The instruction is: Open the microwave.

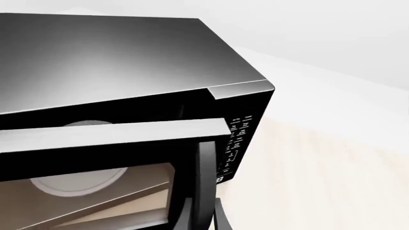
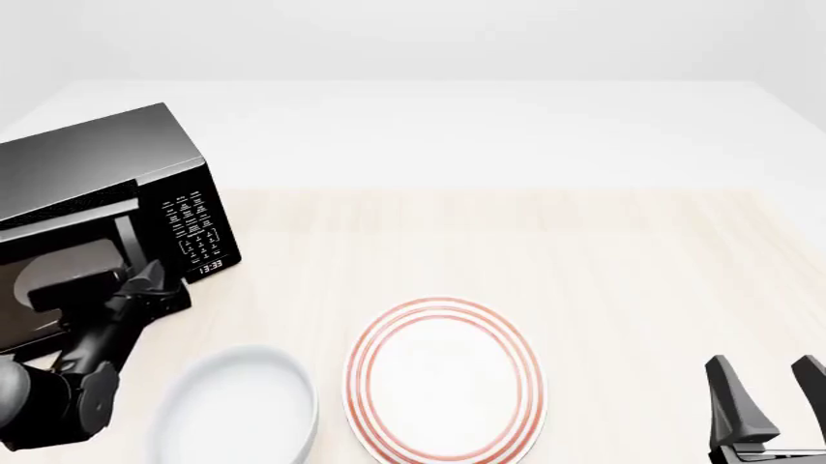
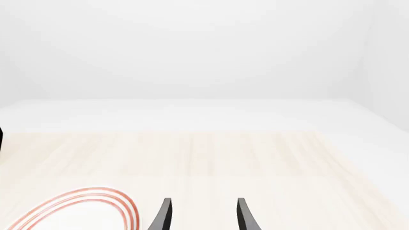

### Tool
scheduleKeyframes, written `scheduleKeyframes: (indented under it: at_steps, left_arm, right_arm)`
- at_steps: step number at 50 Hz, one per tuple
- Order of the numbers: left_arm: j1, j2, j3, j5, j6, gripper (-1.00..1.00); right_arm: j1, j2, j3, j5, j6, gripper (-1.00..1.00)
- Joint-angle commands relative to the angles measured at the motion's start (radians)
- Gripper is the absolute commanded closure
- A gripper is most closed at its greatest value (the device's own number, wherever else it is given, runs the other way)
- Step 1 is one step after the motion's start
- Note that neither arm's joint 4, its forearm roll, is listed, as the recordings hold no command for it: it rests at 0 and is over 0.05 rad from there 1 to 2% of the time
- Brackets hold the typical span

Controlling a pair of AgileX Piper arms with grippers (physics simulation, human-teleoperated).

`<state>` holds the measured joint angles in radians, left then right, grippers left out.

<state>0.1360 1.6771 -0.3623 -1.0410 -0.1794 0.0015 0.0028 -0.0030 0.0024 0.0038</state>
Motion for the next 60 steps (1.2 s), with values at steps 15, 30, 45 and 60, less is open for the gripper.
scheduleKeyframes:
  at_steps: [15, 30, 45, 60]
  left_arm:
    - [-0.018, -0.075, 0.010, -0.039, -0.001, 1.00]
    - [-0.022, -0.108, 0.031, -0.034, 0.004, 1.00]
    - [-0.023, -0.131, 0.061, -0.045, 0.005, 1.00]
    - [-0.022, -0.150, 0.101, -0.079, 0.007, 1.00]
  right_arm:
    - [0.000, 0.000, 0.000, 0.000, 0.000, -1.00]
    - [0.000, 0.000, 0.000, 0.000, 0.000, -1.00]
    - [0.000, 0.000, 0.000, 0.000, 0.000, -1.00]
    - [0.000, 0.000, 0.000, 0.000, 0.000, -1.00]
